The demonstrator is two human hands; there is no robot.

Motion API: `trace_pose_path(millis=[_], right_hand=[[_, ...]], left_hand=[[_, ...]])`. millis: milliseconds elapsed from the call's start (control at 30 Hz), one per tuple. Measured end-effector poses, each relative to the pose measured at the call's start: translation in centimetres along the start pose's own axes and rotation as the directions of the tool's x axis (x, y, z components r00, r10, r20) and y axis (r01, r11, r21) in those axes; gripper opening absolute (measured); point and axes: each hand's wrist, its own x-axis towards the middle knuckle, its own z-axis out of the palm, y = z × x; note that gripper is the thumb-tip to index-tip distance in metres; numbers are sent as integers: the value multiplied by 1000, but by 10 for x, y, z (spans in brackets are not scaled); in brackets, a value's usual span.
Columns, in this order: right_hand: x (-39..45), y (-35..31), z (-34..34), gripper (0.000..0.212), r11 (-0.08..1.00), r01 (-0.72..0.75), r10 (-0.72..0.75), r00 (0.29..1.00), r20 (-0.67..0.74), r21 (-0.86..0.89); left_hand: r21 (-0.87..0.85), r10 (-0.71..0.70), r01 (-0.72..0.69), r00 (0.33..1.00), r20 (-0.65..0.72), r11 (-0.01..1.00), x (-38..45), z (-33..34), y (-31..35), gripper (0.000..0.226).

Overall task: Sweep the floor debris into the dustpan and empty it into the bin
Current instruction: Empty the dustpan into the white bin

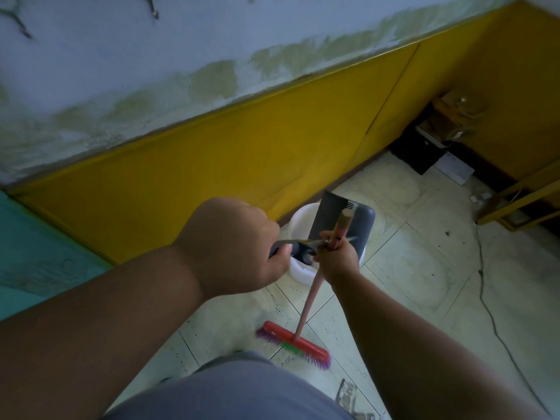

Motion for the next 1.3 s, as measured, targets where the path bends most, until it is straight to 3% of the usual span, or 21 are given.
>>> trace_pose_path(millis=[100,267,467,800,933,1100,1300], right_hand=[[-10,1,-3,11,1000,-9,8,1000,11,2],[-24,8,-4,20,990,-37,49,995,-89,133],[-28,9,-14,20,972,-57,85,990,-117,226],[-49,-1,-18,25,949,-37,108,972,-211,314],[-69,-8,-17,26,934,-40,140,955,-262,354],[-113,-15,-5,18,876,-27,211,919,-332,482],[-174,-11,31,15,881,-53,267,875,-403,470]], left_hand=[[38,103,-102,994,-26,994,12,-4,6,38],[56,272,-268,960,-71,962,19,-3,18,43],[-1,319,-325,931,-177,946,25,-4,21,53],[45,437,-440,866,-241,897,36,-28,30,35],[30,475,-485,840,-263,874,31,-42,24,38],[-3,523,-546,804,-283,838,6,-64,15,38],[-76,585,-629,755,-298,773,-44,-87,-2,38]])
